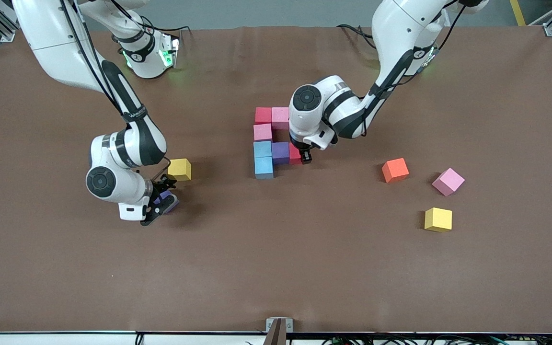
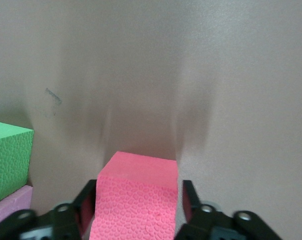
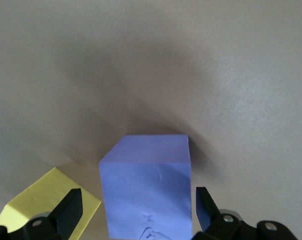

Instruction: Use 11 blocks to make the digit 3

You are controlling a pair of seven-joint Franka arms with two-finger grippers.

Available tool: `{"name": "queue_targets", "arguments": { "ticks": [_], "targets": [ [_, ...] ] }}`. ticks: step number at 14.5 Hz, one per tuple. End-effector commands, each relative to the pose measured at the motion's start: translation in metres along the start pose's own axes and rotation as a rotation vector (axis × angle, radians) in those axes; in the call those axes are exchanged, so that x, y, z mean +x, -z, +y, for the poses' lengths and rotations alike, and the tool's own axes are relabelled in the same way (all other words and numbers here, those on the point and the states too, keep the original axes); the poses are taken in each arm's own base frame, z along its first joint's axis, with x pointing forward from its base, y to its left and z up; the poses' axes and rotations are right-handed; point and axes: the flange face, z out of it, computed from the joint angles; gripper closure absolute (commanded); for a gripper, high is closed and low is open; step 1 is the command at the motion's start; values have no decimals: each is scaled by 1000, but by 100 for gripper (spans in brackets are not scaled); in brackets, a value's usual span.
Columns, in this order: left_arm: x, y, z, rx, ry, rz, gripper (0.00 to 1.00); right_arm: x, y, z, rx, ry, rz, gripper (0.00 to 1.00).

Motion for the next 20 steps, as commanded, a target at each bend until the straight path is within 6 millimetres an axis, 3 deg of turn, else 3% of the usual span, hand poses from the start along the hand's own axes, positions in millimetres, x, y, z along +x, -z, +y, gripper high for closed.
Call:
{"name": "queue_targets", "arguments": {
  "ticks": [1, 3, 5, 6, 9, 12, 14, 18, 20],
  "targets": [
    [-10, 2, -3, -36, 137, -1, 0, -4, 6, -3, -30, 58, 33, 0],
    [-10, 5, 1, -41, 146, -3, 0, -3, 4, -3, -34, 59, 36, 4],
    [-11, 11, 2, -43, 143, 11, 0, -2, 3, -1, -40, 57, 45, 40],
    [-12, 18, 5, -45, 147, 29, 0, -2, 2, -1, -39, 57, 44, 52],
    [-16, 40, 13, -43, 160, 89, 0, -3, 2, 0, -37, 56, 42, 72],
    [-19, 75, 23, -43, 114, 122, 0, 0, 6, 0, -39, 56, 46, 77],
    [-17, 96, 38, -22, 77, 150, 0, 8, 23, 1, -37, 47, 47, 78],
    [6, 150, 98, 30, -9, 130, 0, 49, 84, -33, -4, -163, -4, 78],
    [26, 168, 129, 32, -51, 116, 0, 80, 96, -62, -10, -290, 24, 78]
  ]
}}
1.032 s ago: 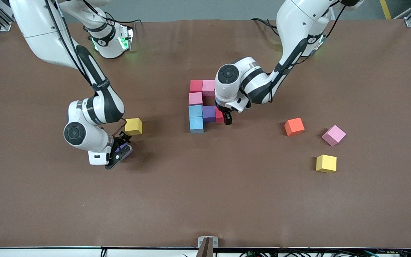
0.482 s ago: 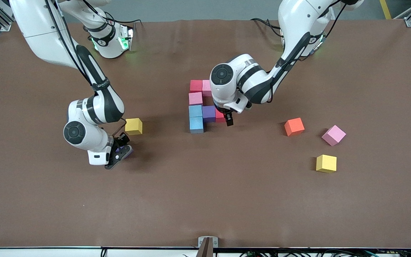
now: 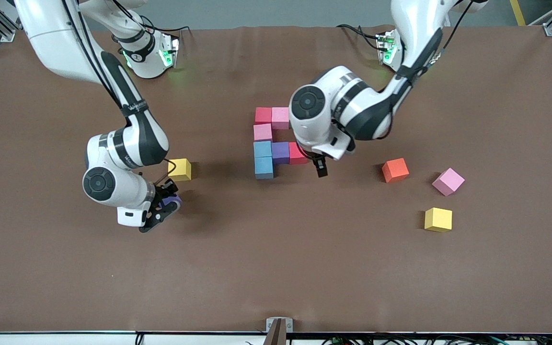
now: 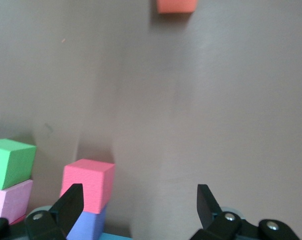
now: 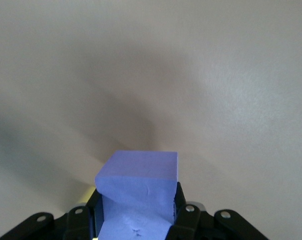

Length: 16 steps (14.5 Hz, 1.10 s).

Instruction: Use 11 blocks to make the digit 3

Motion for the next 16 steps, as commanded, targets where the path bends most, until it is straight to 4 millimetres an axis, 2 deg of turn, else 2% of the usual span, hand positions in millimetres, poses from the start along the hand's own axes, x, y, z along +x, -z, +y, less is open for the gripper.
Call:
{"name": "queue_targets", "arguments": {
  "ticks": [1, 5, 8, 10, 13, 15, 16],
  "targets": [
    [31, 18, 39, 21, -72, -22, 0, 33, 15, -51, -2, -168, 26, 78],
    [75, 17, 83, 15, -380, -29, 0, 69, -14, -135, 17, -393, 26, 78],
    [128, 3, 126, 33, -512, -41, 0, 93, -32, -177, 30, -519, 38, 78],
    [162, -8, 151, 42, -597, -54, 0, 106, -45, -195, 39, -570, 56, 78],
    [192, -23, 170, 54, -767, -45, 0, 114, -61, -215, 62, -623, 85, 78],
    [235, -38, 190, 70, -882, -27, 1, 115, -66, -224, 64, -607, 88, 78],
    [245, -46, 191, 88, -949, -29, 2, 115, -66, -227, 63, -591, 91, 78]
  ]
}}
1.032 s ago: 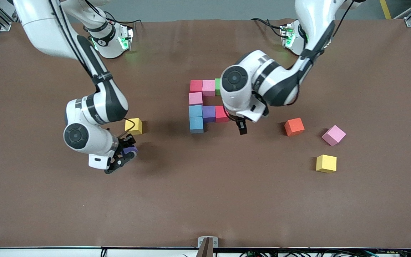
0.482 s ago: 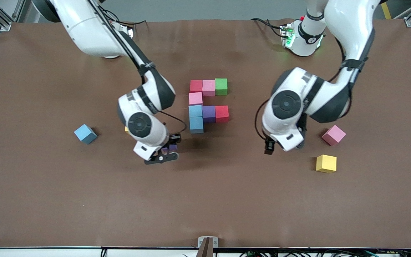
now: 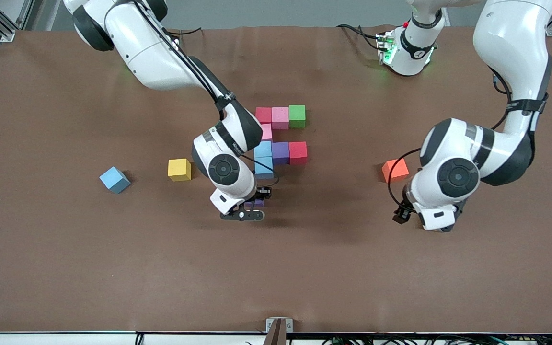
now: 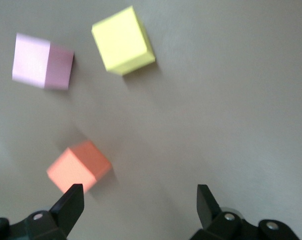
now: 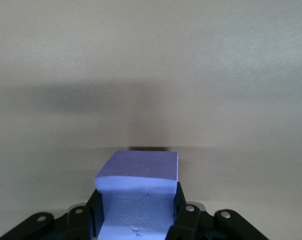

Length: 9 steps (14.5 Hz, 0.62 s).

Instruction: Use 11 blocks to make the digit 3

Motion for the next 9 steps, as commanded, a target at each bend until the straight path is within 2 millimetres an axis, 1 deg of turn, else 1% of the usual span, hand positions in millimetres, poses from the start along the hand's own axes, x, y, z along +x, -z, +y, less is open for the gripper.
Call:
{"name": "queue_targets", "arguments": {
  "ticks": [1, 3, 4, 5, 6, 7, 8, 9],
  "targets": [
    [24, -14, -17, 46, -170, 3, 2, -2, 0, -11, 14, 3, 6, 78],
    [37, -26, -31, 82, -221, 14, 2, -9, -5, -18, 7, 72, 2, 78],
    [36, -32, -34, 93, -252, 8, 2, -13, -7, -22, 3, 139, -2, 78],
    [33, -38, -38, 105, -314, -1, 6, -16, -6, -28, 8, 199, 9, 78],
    [33, -40, -43, 108, -360, -3, 9, -19, -8, -31, 12, 216, 12, 78],
    [31, -46, -50, 110, -401, -9, 9, -22, -10, -34, 15, 216, 7, 77],
    [18, -49, -55, 92, -450, -3, 9, -24, -10, -35, 13, 218, 6, 77],
    [16, -59, -65, 69, -464, 1, 8, -27, -14, -34, 4, 221, -1, 77]
  ]
}}
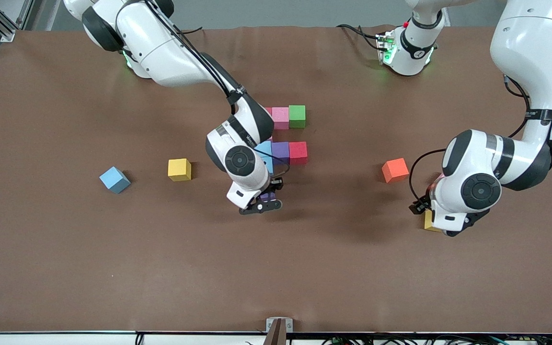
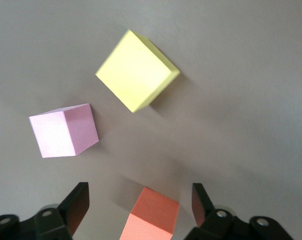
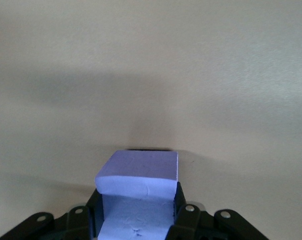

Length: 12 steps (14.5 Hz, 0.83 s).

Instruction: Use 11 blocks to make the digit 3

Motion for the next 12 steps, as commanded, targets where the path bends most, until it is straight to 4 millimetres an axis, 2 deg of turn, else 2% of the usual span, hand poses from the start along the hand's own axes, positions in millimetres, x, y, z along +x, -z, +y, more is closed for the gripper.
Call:
{"name": "queue_targets", "arguments": {
  "ticks": [1, 3, 6, 8, 12],
  "targets": [
    [-30, -14, -25, -42, -95, 58, 7, -4, -10, 0, -6, 23, -9, 77],
    [-38, -31, -43, -105, -156, 69, 6, -6, -15, 4, -16, 21, -20, 77],
    [-54, -51, -54, -208, -187, 69, 4, -8, -19, 7, -20, 17, -27, 77],
    [-67, -63, -52, -237, -203, 75, 1, -9, -20, 7, -21, 17, -29, 77],
    [-80, -80, -47, -240, -219, 52, 1, -12, -26, 10, -28, 22, -42, 76]
  ]
}}
